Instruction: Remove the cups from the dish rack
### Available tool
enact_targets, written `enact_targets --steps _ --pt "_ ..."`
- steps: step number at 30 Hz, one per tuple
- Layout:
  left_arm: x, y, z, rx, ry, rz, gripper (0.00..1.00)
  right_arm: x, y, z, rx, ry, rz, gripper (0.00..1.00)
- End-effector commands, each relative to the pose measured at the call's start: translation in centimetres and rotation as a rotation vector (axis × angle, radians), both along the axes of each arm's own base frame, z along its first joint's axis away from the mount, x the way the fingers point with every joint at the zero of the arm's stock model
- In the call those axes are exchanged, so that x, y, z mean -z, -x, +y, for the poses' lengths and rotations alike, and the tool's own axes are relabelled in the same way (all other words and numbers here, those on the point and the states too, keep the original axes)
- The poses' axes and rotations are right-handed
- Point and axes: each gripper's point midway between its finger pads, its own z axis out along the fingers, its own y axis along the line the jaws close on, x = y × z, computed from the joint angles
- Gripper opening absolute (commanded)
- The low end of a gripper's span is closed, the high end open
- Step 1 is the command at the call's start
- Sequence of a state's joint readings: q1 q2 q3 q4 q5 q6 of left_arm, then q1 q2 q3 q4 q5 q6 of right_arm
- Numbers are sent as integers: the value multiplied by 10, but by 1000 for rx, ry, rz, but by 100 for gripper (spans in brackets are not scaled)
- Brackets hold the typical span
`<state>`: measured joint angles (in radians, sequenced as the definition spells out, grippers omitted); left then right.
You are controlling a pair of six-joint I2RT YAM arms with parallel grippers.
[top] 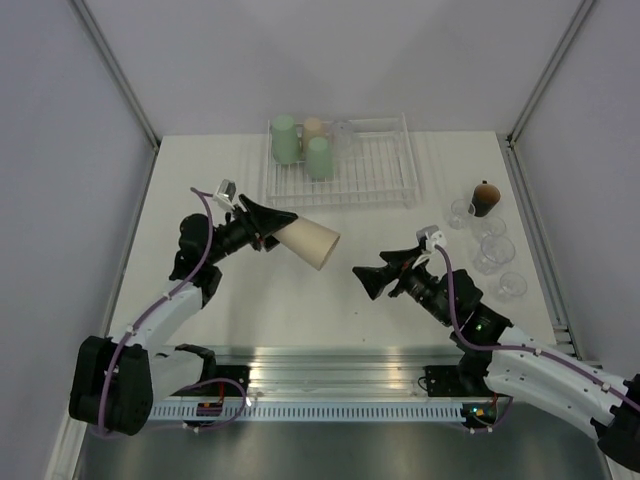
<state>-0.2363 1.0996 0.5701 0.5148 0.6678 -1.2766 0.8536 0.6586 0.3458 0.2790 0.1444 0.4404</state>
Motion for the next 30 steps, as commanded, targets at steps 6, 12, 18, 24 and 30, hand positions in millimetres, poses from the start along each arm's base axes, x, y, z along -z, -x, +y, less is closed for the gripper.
enact_targets --steps 6,12,18,24,30 --pt "-30 66 -4 251 318 15 2 -22 9 43 -196 -79 -74 98" --pt "-9 72 -3 216 257 49 2 -34 5 58 -235 -83 -95 98" --pt "9 69 -1 191 254 81 2 -34 11 68 -299 -94 -85 96" --pt "20 65 -1 177 265 100 2 -23 21 64 -326 -69 -52 95" --pt "22 63 -1 177 277 111 2 7 10 48 -211 15 38 95"
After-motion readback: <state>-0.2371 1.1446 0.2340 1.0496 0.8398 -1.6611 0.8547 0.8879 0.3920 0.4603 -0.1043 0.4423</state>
